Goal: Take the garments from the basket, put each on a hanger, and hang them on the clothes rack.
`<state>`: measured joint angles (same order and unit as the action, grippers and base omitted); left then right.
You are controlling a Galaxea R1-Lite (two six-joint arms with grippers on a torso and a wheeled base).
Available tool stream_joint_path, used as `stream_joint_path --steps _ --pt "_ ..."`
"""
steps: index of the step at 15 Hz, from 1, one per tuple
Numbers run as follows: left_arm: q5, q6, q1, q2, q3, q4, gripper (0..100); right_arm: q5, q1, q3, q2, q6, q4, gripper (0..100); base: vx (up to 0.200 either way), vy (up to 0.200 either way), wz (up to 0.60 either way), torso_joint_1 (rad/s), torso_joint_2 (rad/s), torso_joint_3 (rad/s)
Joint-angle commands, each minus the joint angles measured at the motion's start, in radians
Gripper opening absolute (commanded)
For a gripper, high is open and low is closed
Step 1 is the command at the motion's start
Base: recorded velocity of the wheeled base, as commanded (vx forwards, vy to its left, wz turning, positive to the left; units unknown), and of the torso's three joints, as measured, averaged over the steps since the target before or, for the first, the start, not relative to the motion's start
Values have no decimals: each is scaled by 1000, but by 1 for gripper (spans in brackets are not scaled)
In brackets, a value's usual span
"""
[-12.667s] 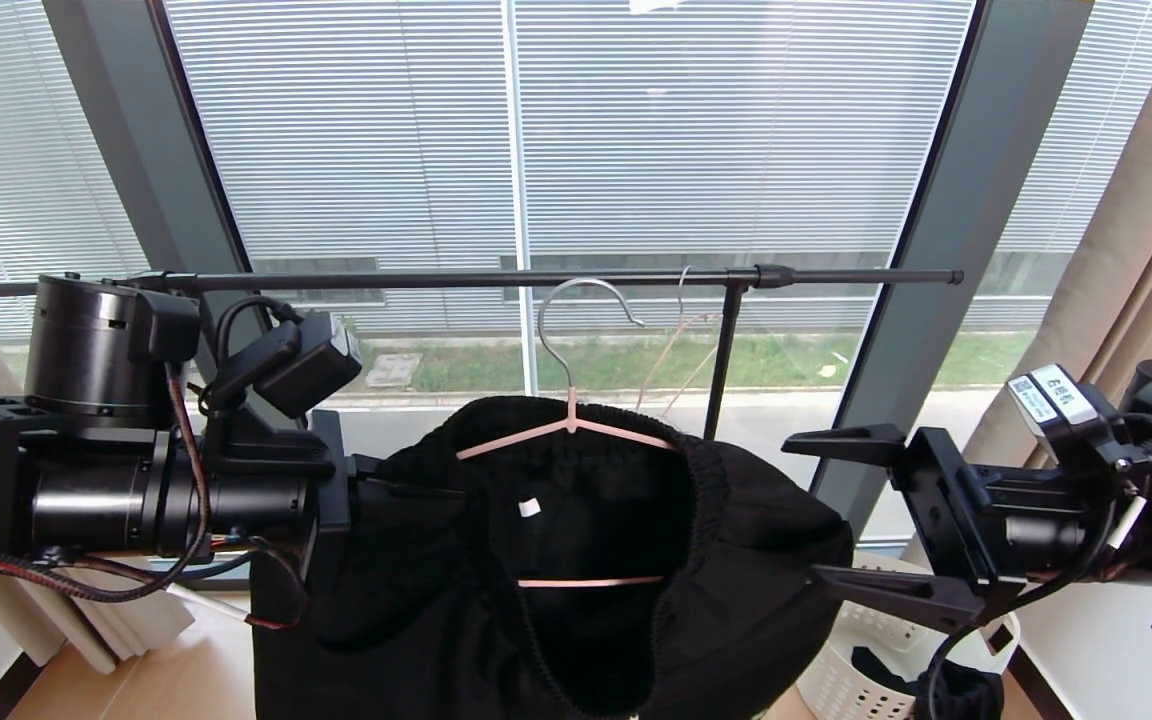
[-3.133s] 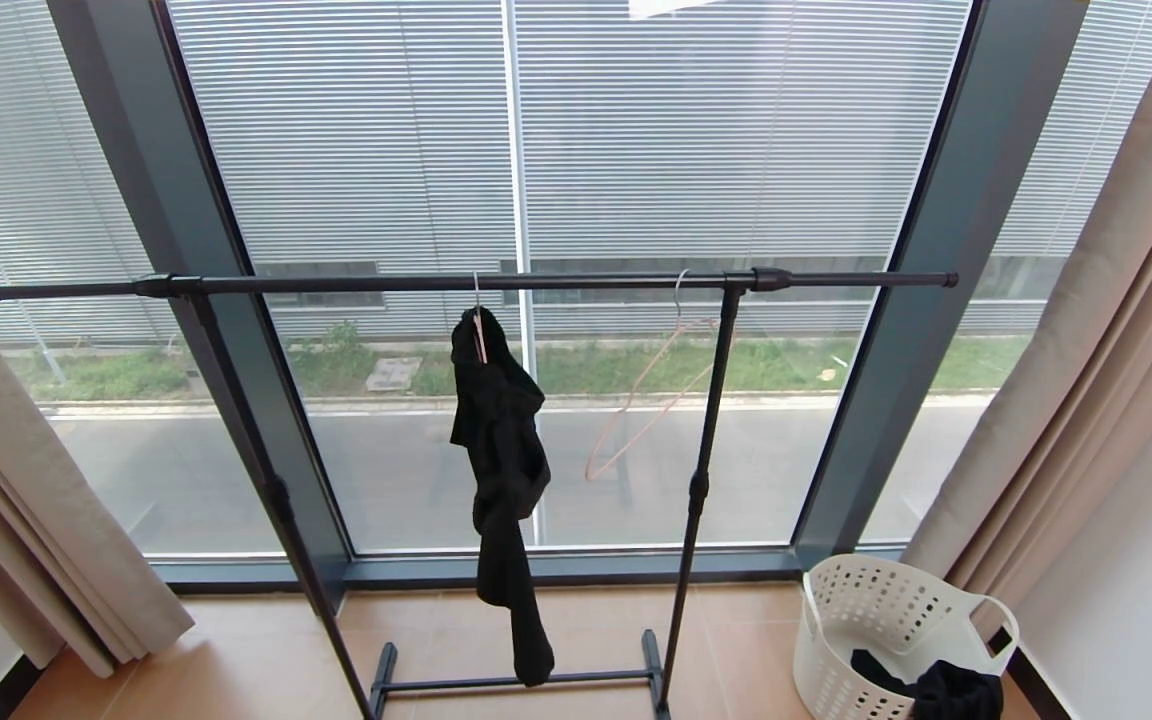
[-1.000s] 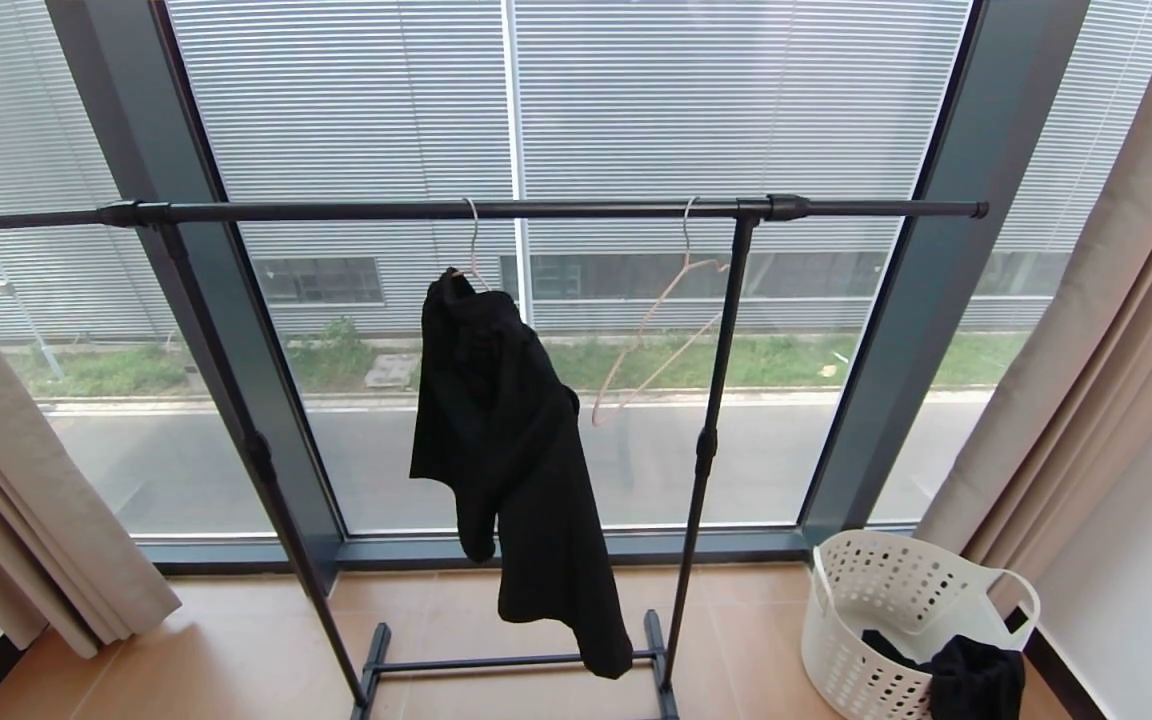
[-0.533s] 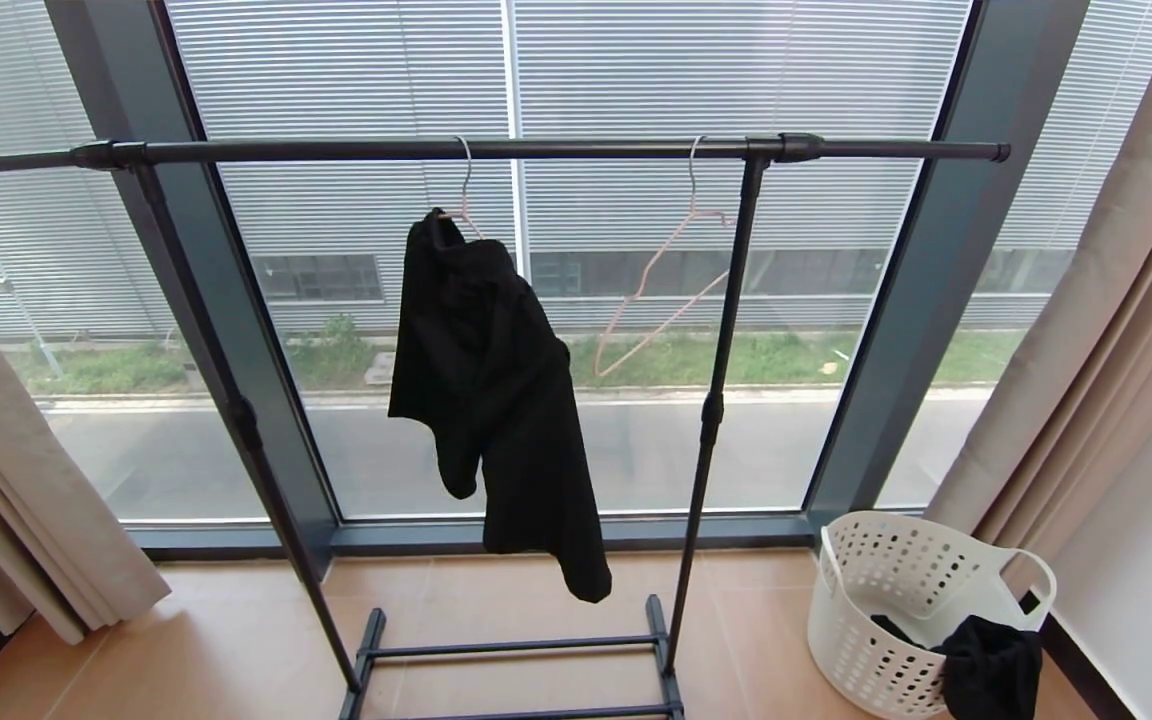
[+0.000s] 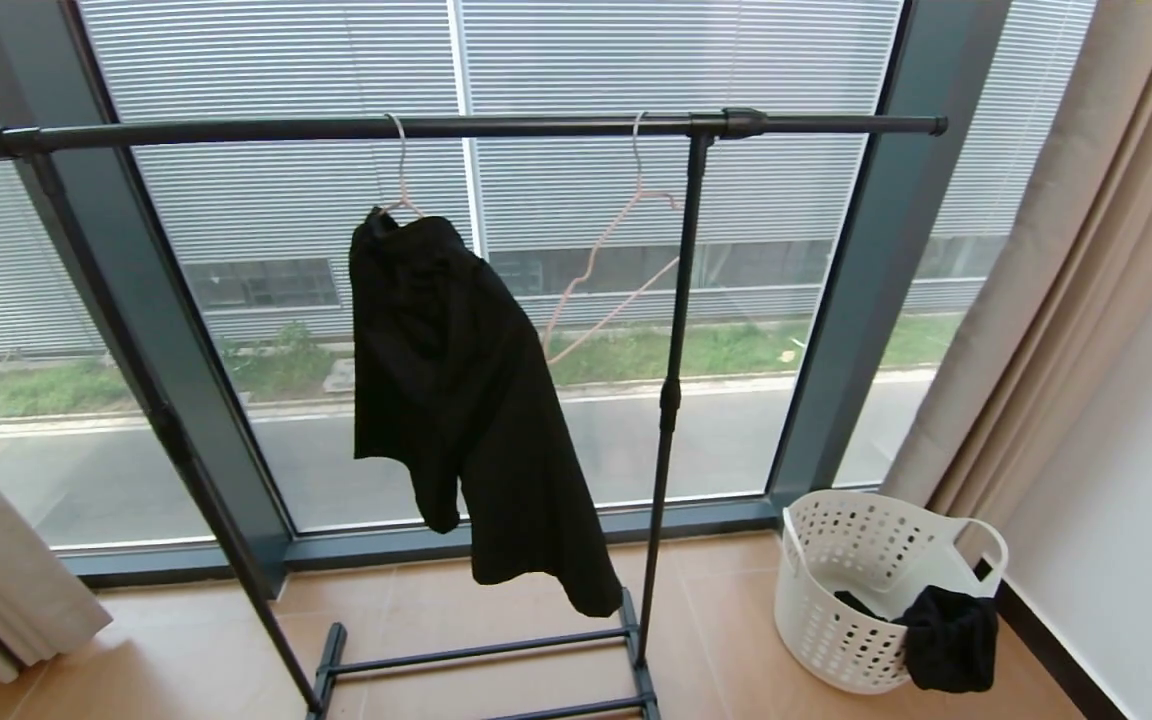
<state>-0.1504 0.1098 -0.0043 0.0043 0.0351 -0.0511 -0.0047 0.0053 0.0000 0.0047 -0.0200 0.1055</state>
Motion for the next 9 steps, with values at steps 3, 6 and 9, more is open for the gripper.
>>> stream_joint_path --steps 3,6,9 --pt "0 1 0 2 0 0 100 0 1 0 1 -1 2 100 0 -67 -200 5 8 2" --pt "0 1 0 2 0 0 100 0 1 0 1 -1 2 100 0 -200 0 2 -1 4" --pt "0 1 0 2 0 0 100 0 1 0 1 0 2 100 0 -200 0 4 4 2"
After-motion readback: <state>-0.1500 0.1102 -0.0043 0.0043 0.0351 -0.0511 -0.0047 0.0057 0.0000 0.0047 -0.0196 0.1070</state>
